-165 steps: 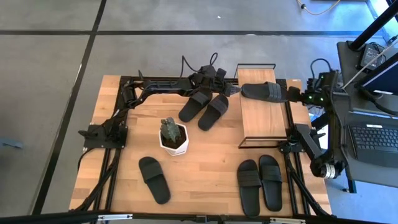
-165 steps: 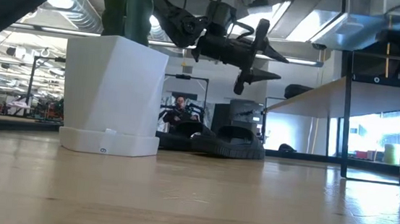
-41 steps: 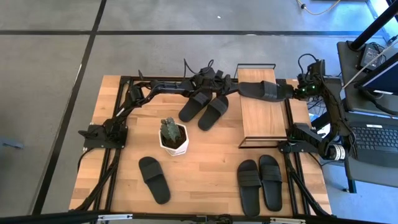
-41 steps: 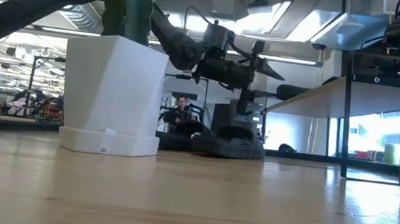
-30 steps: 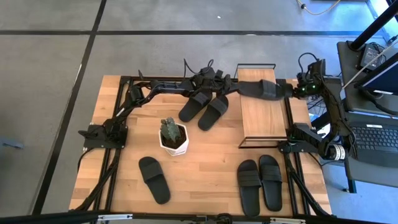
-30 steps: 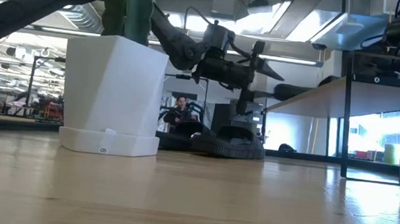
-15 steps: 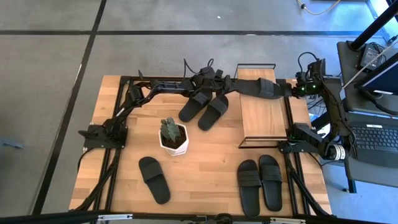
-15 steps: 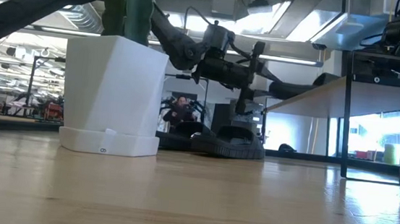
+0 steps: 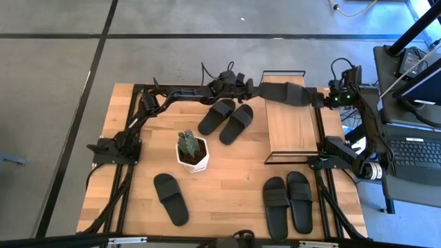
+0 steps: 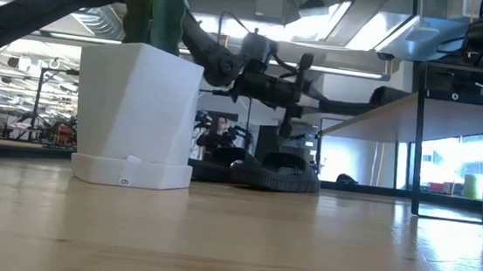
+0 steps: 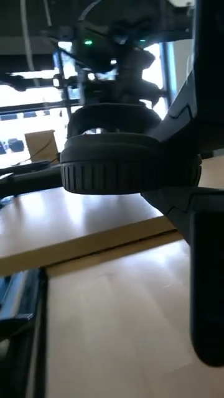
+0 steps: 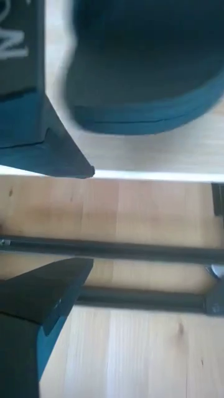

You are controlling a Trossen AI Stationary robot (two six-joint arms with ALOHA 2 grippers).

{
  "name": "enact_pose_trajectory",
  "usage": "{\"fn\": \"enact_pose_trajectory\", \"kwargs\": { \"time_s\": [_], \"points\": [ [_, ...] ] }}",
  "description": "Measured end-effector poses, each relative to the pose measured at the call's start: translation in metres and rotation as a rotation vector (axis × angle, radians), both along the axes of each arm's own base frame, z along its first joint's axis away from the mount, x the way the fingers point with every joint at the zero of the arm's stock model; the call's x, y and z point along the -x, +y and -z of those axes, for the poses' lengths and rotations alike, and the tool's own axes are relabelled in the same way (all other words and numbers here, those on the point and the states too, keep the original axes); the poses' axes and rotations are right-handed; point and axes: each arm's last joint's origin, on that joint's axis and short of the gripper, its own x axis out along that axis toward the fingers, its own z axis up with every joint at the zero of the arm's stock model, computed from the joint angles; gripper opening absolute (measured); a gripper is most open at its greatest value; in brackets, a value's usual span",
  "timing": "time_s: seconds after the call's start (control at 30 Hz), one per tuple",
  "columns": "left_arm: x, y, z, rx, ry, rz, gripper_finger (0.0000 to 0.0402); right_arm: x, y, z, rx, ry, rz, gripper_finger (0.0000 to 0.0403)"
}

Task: Pick and place slides into the shelf
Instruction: Put the black slide on the shelf

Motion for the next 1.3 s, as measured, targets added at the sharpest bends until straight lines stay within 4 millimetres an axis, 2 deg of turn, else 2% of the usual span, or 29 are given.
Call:
{"fn": "enact_pose_trajectory", "kwargs": {
  "time_s": [0.23, 0.6, 0.97, 1.3],
  "points": [
    [0.005, 0.011, -0.003, 0.055, -0.033, -0.082, 0.0047, 0.001, 0.008, -0.004, 0.026, 0.026, 0.013, 0.022],
    [0.008, 0.018, 0.0, 0.088, -0.014, -0.164, 0.0052, 0.0, 0.009, -0.004, 0.03, 0.025, 0.015, 0.022],
    [0.005, 0.013, 0.001, 0.083, -0.004, -0.168, 0.0099, 0.0, 0.009, -0.004, 0.031, 0.025, 0.015, 0.022],
    [0.004, 0.011, 0.001, 0.082, -0.006, -0.175, 0.0105, 0.0, 0.009, -0.004, 0.029, 0.024, 0.014, 0.022]
  ]
}}
